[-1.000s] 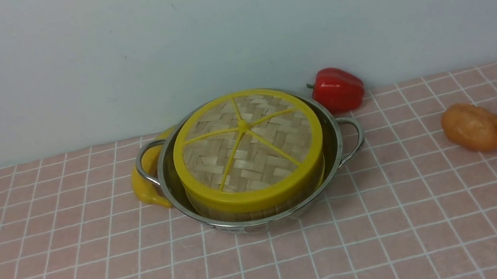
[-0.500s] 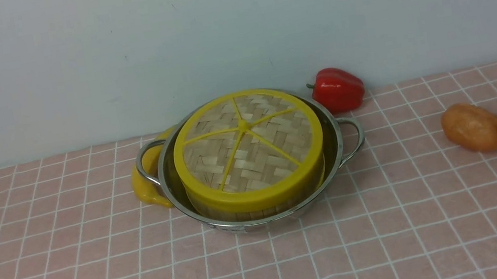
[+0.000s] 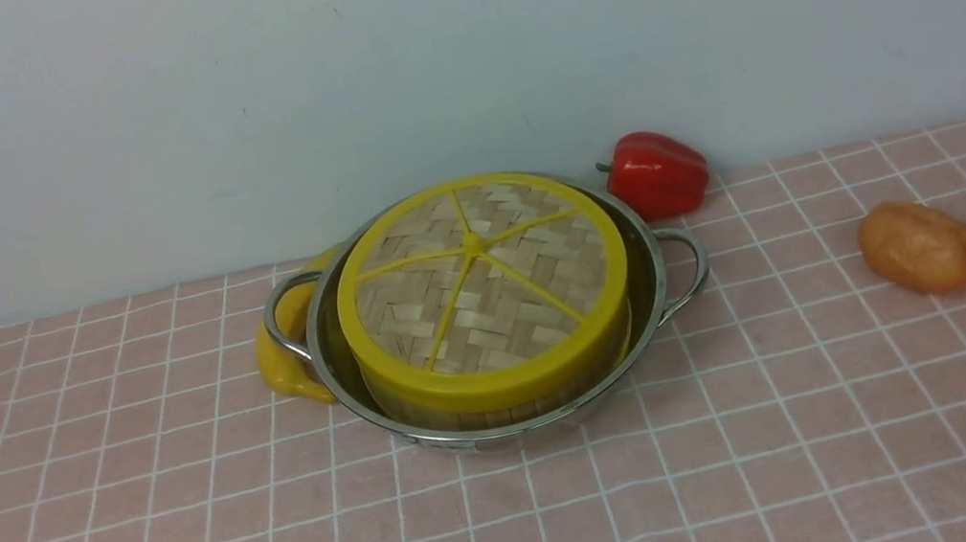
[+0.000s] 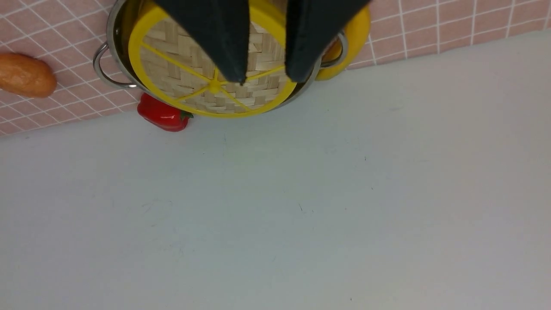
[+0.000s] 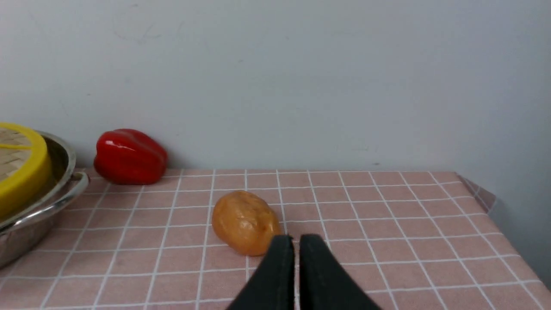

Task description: Place the steamer in the pot on the pink tablecloth, and put the lid on the steamer.

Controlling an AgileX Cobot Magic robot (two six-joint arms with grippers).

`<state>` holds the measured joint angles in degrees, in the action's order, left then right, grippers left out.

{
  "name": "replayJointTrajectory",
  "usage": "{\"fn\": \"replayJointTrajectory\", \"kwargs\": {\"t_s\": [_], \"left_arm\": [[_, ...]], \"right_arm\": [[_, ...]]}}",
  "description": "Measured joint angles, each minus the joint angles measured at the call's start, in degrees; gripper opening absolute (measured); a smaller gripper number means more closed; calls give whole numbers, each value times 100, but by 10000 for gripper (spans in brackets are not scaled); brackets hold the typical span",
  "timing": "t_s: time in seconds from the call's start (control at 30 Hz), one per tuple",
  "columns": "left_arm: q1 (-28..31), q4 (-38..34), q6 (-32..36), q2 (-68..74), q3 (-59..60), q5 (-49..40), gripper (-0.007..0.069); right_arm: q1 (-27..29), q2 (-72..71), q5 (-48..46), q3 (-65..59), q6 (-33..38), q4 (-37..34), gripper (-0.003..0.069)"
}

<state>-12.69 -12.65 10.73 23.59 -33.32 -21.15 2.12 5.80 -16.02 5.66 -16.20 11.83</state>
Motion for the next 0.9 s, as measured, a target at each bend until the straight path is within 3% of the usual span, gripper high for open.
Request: {"fn": "replayJointTrajectory", "kwargs": {"t_s": [0.17, 0.9], "left_arm": [[0, 0, 0, 0, 0, -1, 139], [69, 60, 53, -111, 56, -1, 176]], "right_arm": [[43, -549, 100, -566, 0, -44, 67], [43, -376, 324, -616, 0, -81, 149]]}}
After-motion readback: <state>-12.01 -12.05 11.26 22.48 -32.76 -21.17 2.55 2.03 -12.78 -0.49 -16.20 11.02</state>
